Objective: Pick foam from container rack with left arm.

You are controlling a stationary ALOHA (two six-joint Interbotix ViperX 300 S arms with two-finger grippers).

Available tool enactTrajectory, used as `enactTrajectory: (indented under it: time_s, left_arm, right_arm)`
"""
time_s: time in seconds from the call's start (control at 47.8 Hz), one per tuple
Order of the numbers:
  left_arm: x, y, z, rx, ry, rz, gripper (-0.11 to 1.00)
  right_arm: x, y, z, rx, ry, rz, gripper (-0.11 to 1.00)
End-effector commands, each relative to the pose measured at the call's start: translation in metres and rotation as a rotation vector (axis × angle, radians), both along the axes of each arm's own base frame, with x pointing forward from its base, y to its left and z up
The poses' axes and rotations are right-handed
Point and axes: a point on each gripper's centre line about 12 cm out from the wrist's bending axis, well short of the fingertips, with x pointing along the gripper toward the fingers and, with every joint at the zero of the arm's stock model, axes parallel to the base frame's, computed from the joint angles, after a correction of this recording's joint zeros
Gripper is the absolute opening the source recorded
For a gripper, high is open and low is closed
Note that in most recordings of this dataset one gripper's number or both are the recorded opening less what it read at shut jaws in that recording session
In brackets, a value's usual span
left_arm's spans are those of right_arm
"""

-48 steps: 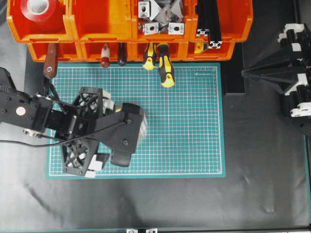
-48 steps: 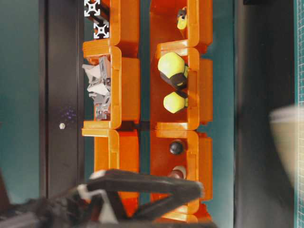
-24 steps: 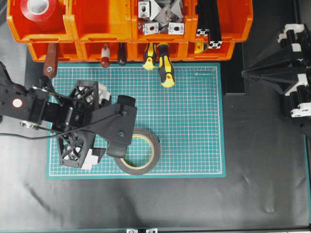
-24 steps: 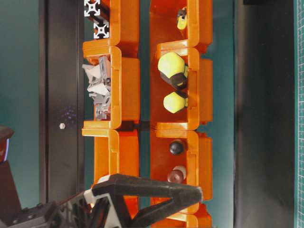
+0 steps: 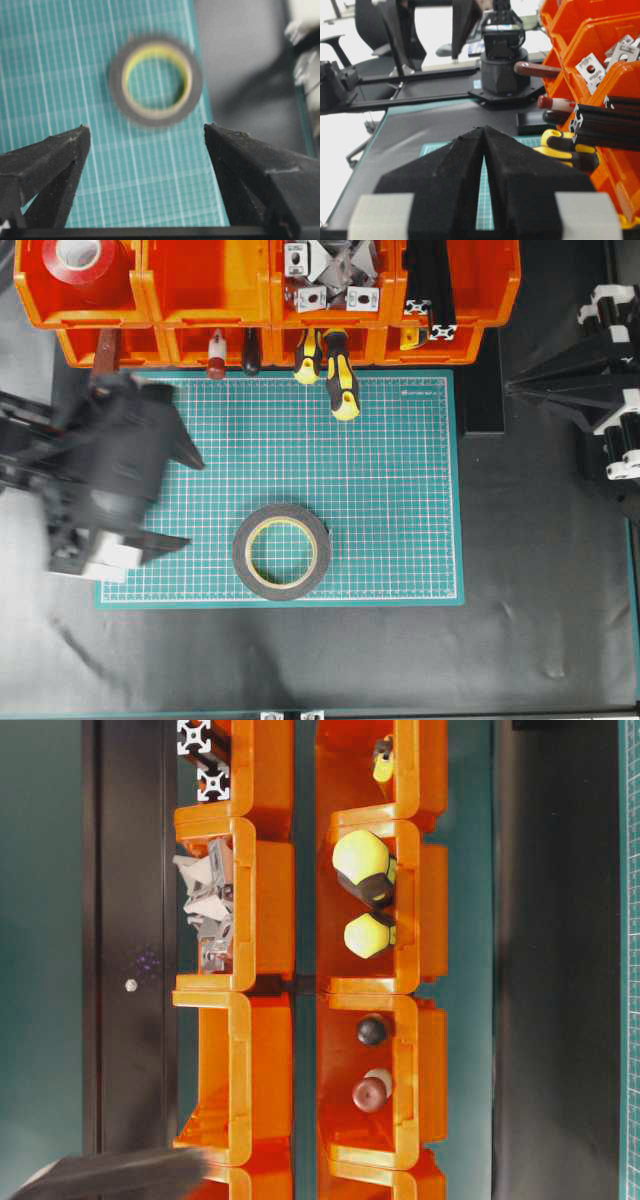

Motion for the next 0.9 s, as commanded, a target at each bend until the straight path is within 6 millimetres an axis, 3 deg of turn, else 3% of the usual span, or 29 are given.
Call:
enactTrajectory:
  time_s: [0.0,0.188,0.377,0.565,0.88]
  left_arm:
    - [-0.019,0.01,0.028,-0.03,-0.163,0.006,0.87]
    - [-0.053,0.019,0.047,-0.08,-0.376,0.001,0.85]
    - [-0.081,0.027,0.045,-0.113,-0.538,0.002,0.85]
    - [-0.096,0.029,0.041,-0.147,-0.661,-0.005,0.85]
    - [-0.114,0.031,0.026,-0.154,-0.692,-0.018,0.84]
  right_arm:
    - [0.002,0.0,0.012,0.004,-0.02,0.001,0.0]
    - [0.002,0.0,0.012,0.004,-0.018,0.001,0.0]
    - [0.002,0.001,0.012,0.005,-0.017,0.003,0.0]
    - [0.002,0.002,0.011,0.005,-0.015,0.009,0.0]
    - [0.002,0.002,0.01,0.004,-0.012,0.009,0.0]
